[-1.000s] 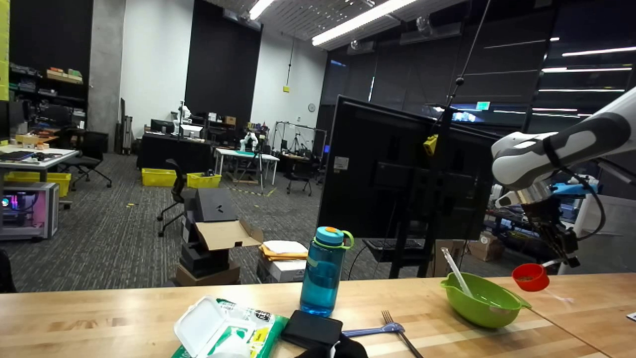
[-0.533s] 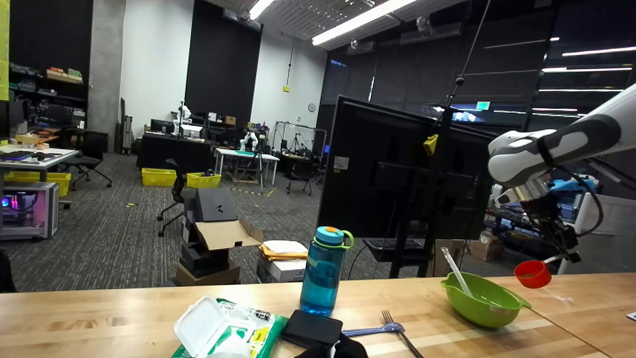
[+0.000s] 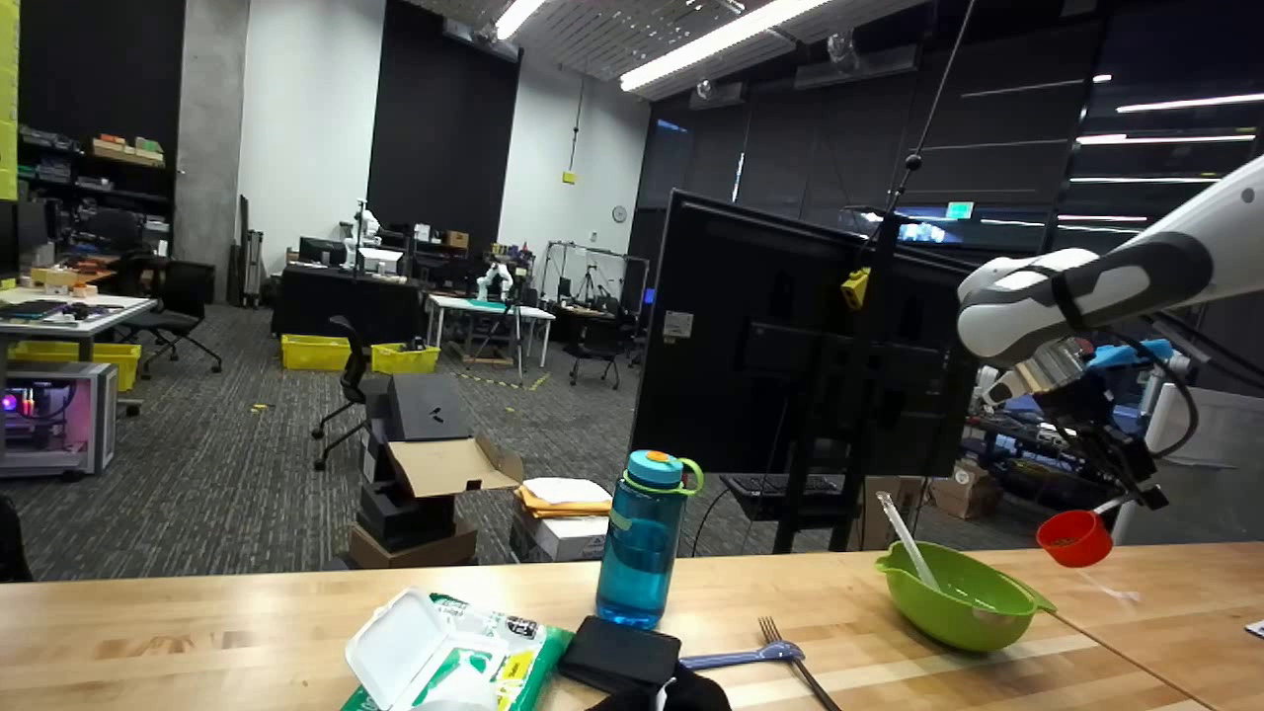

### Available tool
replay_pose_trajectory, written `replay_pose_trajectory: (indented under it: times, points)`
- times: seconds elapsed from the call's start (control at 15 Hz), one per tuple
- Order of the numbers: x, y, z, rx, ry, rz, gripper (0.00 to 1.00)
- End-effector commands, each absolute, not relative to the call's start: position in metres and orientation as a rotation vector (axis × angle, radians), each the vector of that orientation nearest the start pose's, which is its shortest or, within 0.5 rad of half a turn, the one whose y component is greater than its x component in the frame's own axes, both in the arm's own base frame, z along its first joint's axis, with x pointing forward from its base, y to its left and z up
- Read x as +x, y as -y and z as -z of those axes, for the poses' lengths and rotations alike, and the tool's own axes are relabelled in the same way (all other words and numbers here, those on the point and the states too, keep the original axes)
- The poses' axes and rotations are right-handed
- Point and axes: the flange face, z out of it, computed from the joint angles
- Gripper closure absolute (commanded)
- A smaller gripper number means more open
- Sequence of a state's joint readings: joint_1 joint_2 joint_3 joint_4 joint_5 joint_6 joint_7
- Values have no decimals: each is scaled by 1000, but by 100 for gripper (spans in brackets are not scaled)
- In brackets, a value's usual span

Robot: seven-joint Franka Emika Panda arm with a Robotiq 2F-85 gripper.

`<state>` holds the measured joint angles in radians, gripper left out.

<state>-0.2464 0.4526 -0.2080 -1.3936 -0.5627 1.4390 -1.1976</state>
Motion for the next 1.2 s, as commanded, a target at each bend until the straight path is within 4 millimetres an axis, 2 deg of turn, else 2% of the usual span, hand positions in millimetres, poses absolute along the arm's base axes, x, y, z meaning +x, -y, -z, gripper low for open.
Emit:
replay_pose_trajectory:
  times: [0.0,0.47,1.13]
  points:
    - [570,316,-458,-2820,1134,-1297,94]
    - [576,318,-459,-2777,1086,-1382,94]
    - [604,317,-446,-2752,1091,-1393,94]
